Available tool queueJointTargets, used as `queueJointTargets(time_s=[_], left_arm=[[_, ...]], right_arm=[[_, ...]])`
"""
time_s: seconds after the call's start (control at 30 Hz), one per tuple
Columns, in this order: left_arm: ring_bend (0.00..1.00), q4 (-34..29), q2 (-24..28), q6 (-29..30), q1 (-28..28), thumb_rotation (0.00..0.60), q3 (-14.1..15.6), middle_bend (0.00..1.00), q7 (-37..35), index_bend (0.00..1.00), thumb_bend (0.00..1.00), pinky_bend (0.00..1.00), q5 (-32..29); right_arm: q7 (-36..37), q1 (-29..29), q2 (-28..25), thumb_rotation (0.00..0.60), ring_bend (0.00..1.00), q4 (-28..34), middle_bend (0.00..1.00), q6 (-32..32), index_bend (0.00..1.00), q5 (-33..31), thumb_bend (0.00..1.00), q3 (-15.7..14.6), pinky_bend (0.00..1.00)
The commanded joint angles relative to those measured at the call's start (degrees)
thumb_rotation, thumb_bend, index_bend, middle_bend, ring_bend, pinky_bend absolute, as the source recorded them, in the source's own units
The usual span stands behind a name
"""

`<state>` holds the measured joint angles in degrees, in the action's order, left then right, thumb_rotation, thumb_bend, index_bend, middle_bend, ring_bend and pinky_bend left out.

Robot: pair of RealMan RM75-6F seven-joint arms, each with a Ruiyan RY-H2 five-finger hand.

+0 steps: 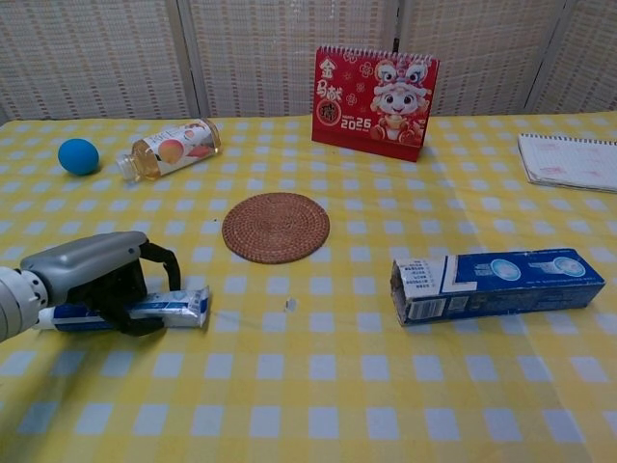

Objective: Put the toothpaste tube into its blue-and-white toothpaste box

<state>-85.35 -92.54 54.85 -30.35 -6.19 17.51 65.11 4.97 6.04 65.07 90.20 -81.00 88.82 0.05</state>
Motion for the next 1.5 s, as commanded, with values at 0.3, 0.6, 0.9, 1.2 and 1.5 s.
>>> queueJointTargets(time_s=[0.3, 0.6, 0.9, 1.2, 1.5], left_arm=[[1.00, -4.8, 2.4, 0.2, 0.9, 0.600, -0.5, 1.00, -6.0, 0.85, 0.55, 1.00, -0.6], [1.00, -14.2, 7.1, 3.5, 3.2, 0.600, -0.7, 1.00, -11.4, 0.91, 0.58, 1.00, 0.9], [1.00, -23.2, 13.8, 0.2, 4.2, 0.600, -3.2, 1.00, -24.2, 0.92, 0.59, 1.00, -0.7], [1.00, -28.2, 17.9, 0.2, 5.5, 0.600, -4.1, 1.00, -32.3, 0.92, 0.59, 1.00, 2.2], [1.00, -31.2, 19.3, 4.9, 7.0, 0.600, -4.2, 1.00, -32.9, 0.92, 0.59, 1.00, 5.0]], right_arm=[[-0.2, 0.1, 0.1, 0.600, 0.00, 0.1, 0.00, 0.3, 0.00, 0.4, 0.30, -0.2, 0.00], [-0.8, 2.9, 0.5, 0.600, 0.00, -0.6, 0.00, 5.1, 0.00, 1.2, 0.30, -0.7, 0.00], [1.1, 7.6, 0.7, 0.600, 0.04, -1.5, 0.00, 9.7, 0.01, 2.6, 0.30, 0.3, 0.01], [0.5, 15.2, 1.0, 0.600, 0.06, 0.6, 0.00, 24.6, 0.13, -4.4, 0.30, 1.9, 0.04], [-5.1, 20.2, 4.3, 0.600, 0.09, 1.4, 0.00, 31.7, 0.18, -10.0, 0.30, 3.4, 0.04]])
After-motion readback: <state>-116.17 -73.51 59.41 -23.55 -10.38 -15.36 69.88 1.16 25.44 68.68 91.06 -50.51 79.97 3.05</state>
